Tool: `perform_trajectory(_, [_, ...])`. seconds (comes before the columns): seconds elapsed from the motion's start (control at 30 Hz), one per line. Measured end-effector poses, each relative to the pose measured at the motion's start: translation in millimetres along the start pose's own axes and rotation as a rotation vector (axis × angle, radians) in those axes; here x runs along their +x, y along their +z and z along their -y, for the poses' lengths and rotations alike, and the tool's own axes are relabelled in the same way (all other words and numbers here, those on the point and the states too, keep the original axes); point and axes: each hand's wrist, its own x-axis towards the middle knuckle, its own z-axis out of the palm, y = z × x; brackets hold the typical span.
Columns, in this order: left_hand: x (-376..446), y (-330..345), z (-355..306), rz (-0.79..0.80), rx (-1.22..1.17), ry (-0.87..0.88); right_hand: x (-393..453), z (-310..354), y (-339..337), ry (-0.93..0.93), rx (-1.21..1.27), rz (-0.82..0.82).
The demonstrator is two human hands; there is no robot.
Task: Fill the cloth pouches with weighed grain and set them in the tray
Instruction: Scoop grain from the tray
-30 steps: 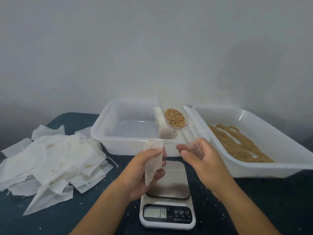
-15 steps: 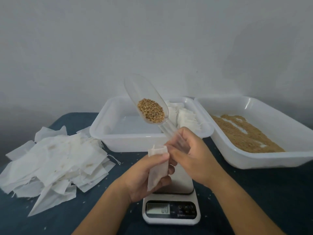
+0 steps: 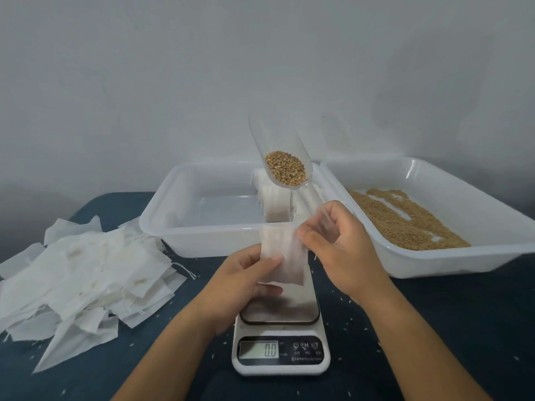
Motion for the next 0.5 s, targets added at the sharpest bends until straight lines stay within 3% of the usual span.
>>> perform_trajectory(0.2, [5.3,-3.3,7.8,-0.161,0.232,0.083,0.1,-8.8,-3.4,-0.023,-0.045,-0.021])
perform_trajectory(0.5, [5.3,-7.6,8.7,-0.174,0.305,0.139,2.0,-9.7,-5.7,-0.006,-0.041,-0.019])
